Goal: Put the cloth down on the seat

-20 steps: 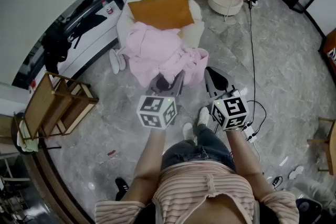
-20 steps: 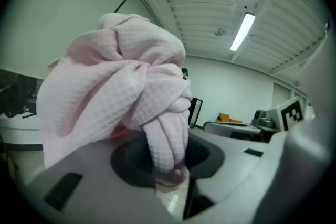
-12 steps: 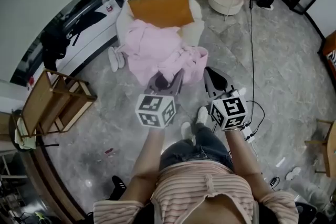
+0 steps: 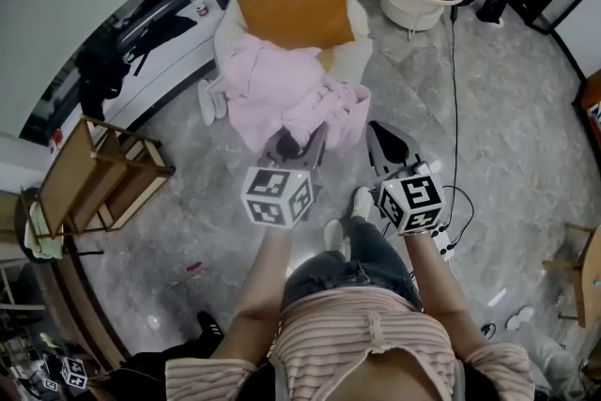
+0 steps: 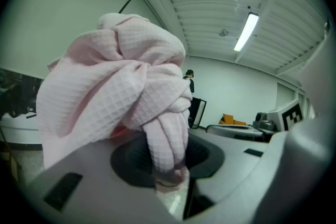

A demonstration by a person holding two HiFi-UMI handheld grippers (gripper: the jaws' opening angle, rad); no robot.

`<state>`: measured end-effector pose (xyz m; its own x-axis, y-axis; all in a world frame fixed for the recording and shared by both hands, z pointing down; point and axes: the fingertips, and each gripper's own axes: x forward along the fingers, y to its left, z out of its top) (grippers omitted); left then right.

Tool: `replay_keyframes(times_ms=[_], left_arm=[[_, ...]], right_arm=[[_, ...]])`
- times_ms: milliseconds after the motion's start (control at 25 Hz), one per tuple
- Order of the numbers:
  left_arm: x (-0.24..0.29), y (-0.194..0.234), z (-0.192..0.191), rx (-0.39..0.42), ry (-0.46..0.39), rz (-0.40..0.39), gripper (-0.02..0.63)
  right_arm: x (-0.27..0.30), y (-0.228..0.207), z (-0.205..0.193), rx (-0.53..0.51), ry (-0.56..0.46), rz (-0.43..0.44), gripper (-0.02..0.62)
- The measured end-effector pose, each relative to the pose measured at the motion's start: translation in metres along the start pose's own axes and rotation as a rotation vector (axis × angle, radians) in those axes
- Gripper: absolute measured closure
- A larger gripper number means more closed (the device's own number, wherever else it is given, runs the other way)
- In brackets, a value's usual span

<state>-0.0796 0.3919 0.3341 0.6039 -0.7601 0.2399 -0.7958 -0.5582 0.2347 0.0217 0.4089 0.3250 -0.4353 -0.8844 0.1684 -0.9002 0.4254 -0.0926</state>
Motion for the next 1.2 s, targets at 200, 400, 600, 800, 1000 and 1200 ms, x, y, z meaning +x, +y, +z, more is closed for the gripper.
replay_keyframes(times_ms=[200, 400, 600, 800, 1000, 1200], left_arm=[[0.009, 0.01, 0.003, 0.008, 0.005, 0.006, 0.485], [0.023, 0.021, 0.007, -0.002, 0.01, 0.019, 0.485], [0.052, 0.034, 0.013, -0.016, 0.015, 0.042, 0.485], [0.092, 0.05, 0.018, -0.026, 0.027, 0.064, 0.485], [0.152, 0.065, 0.042, -0.051, 0.031, 0.095, 0.485], [0.192, 0.076, 0.05, -0.035, 0.021, 0.123, 0.485]], right_arm=[[0.015, -0.004, -0.002, 0.007, 0.017, 0.02, 0.588], [0.03, -0.02, 0.0, 0.043, 0.013, 0.019, 0.588], [0.05, -0.054, 0.006, 0.094, 0.002, 0.0, 0.588], [0.079, -0.09, 0.003, 0.133, 0.025, -0.001, 0.587], [0.12, -0.142, 0.014, 0.144, 0.055, 0.015, 0.586], [0.149, -0.178, 0.01, 0.148, 0.064, 0.03, 0.588]])
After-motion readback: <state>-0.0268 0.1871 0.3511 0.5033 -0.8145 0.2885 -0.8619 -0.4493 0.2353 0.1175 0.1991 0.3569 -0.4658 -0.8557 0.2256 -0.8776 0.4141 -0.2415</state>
